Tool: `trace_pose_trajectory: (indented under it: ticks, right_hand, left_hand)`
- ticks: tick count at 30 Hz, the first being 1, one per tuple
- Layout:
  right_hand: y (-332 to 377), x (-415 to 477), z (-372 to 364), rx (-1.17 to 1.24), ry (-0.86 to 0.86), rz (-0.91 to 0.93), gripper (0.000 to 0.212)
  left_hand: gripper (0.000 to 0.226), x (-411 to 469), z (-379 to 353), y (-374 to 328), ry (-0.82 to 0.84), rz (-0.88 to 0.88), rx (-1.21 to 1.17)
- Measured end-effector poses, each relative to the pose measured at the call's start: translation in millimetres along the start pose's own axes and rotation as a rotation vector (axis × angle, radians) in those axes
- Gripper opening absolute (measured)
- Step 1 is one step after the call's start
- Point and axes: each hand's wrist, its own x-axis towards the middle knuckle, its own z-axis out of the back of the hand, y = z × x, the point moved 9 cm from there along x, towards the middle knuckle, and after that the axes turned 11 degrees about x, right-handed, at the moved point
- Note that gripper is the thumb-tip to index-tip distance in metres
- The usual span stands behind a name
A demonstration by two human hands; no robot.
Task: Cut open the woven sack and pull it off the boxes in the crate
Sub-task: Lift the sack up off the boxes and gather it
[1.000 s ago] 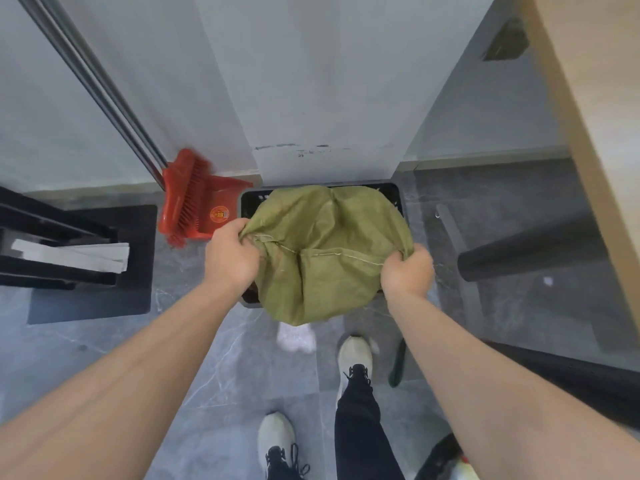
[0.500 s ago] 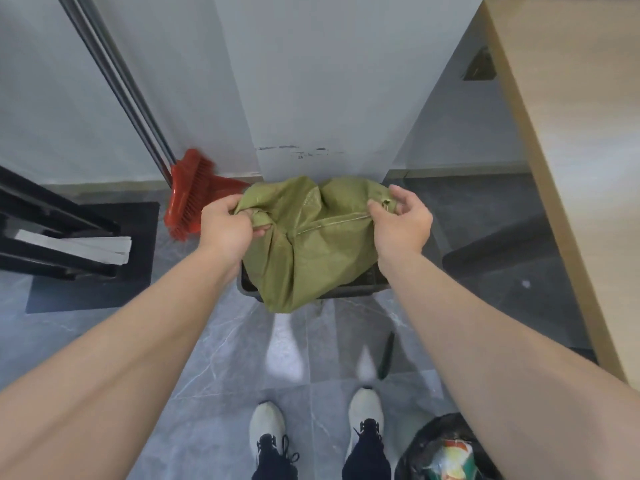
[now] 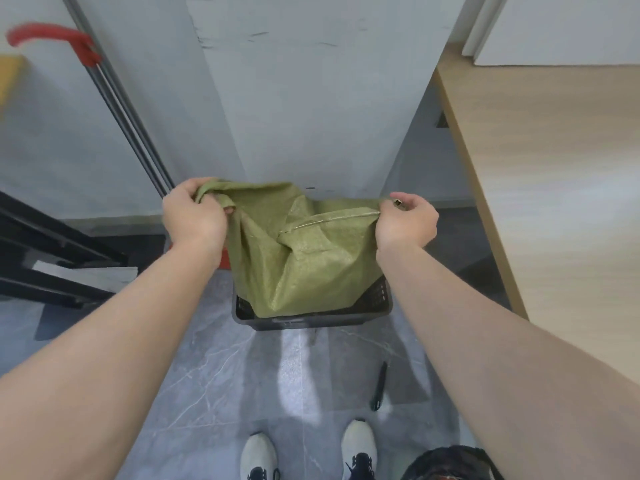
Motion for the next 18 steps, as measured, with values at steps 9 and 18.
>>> trace_pose_trajectory:
  ticks: [9,18]
  right_hand:
    - [3,2,24,0.025,-0.081,0.08,0.011]
    - [11,-10,-5,0.061,-0.036,0.075,0.025]
  left_hand:
    - [0.046,-14,19,-14,-0.168,-0.038,0.036]
    - [0.043,-35,6,-60,-0.171,-0.26,0.267]
